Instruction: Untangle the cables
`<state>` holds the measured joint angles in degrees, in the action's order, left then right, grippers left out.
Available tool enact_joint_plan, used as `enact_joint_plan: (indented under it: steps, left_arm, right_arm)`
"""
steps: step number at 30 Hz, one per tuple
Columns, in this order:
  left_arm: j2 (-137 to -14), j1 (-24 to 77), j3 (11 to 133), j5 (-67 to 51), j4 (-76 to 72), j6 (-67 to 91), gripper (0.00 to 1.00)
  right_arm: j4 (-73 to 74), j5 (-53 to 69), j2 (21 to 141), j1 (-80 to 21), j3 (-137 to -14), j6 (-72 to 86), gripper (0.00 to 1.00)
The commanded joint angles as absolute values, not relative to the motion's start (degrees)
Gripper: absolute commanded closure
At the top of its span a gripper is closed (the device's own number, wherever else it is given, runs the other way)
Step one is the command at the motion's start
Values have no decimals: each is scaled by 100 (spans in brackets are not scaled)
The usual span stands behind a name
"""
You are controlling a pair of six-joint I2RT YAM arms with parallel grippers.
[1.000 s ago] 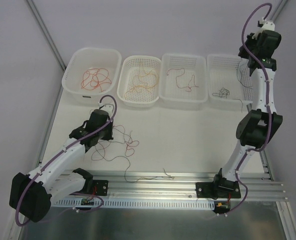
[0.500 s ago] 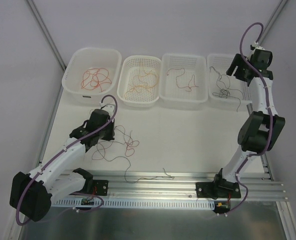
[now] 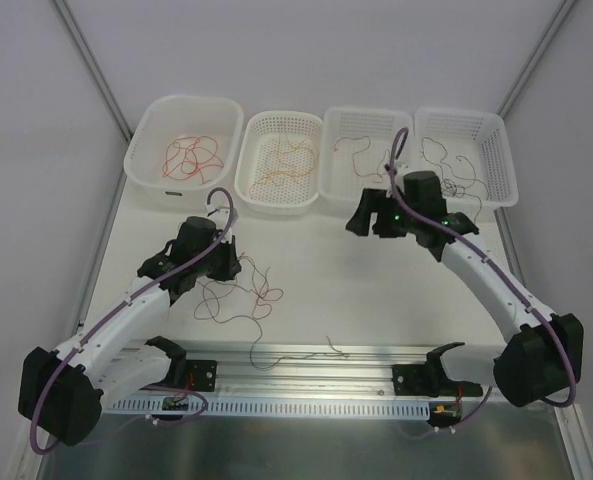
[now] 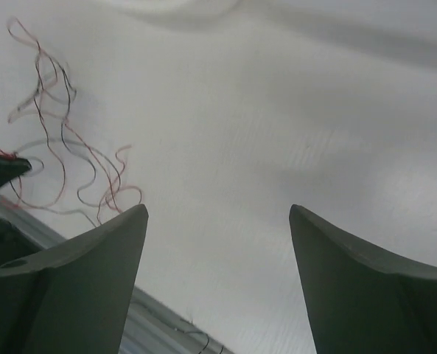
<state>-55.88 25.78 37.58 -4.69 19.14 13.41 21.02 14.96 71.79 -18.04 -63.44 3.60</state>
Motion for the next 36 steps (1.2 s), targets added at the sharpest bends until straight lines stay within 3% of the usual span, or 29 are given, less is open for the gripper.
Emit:
enact_joint_plan:
  steps: [1, 7, 12, 20, 36]
  left_arm:
    - [-5599, 2593, 4051, -1089, 1626, 1590, 98]
    - [-5563, 2698, 4148, -1177, 1503, 2012, 98]
    - [-5520, 2961, 4210, -1397, 1415, 2364, 97]
    - [-5519, 3603, 4315, -1433, 1283, 2294, 95]
    - [-5370, 4052, 4412, -2706, 1081, 1433, 95]
  right_arm:
    - [1365, 1618, 6944, -2746, -5512, 1072, 19]
    - [749, 1047, 7408, -4199, -4966, 1475, 21]
    - [-304, 826, 7883, -4754, -4746, 1802, 23]
    - [-1617, 1784, 7999, -4860, -4518, 1644, 25]
    - [-1458, 2275, 7418, -4869, -4289, 686, 27]
